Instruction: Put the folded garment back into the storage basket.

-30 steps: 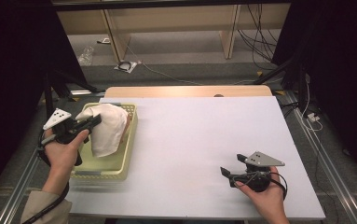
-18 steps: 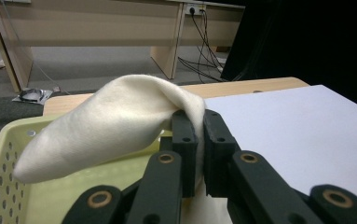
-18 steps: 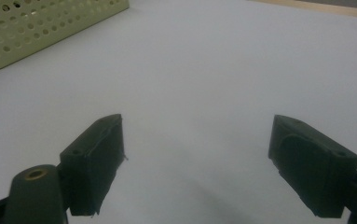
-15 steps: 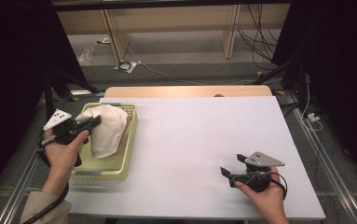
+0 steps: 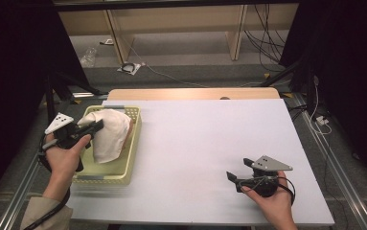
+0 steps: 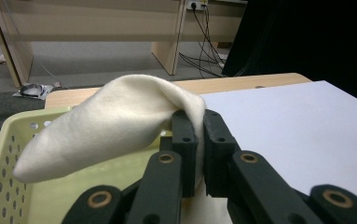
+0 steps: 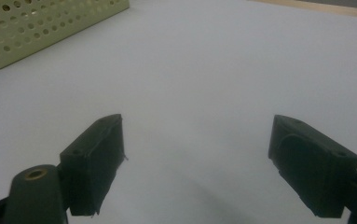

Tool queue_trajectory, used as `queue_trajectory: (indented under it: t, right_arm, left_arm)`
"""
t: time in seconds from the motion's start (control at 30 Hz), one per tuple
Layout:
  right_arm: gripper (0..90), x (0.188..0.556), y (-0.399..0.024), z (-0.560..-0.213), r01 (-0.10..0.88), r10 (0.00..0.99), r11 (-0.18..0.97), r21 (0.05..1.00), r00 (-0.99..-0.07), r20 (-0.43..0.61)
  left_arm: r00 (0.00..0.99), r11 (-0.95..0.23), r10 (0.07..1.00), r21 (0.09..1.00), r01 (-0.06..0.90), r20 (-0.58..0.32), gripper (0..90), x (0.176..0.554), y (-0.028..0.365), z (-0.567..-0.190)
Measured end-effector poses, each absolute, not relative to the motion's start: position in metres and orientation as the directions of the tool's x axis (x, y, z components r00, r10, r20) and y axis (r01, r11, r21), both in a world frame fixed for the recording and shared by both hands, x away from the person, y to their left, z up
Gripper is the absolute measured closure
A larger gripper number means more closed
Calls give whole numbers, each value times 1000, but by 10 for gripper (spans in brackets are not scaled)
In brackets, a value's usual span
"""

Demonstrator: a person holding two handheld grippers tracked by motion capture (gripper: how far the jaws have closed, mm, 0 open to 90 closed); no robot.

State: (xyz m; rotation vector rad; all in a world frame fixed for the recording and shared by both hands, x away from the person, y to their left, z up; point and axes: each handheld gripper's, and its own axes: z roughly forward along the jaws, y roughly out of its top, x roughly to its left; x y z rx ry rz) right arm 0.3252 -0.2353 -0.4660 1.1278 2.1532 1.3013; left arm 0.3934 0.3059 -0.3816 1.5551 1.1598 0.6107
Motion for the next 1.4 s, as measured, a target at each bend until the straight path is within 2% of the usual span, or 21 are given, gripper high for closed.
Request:
queue_trajectory:
  t: [1.4]
  right_arm:
    - [194, 325, -235, -466, 441, 793, 247, 863, -603, 82]
  left_arm:
    - [399, 1, 898, 908, 419, -185, 844, 397, 313, -389]
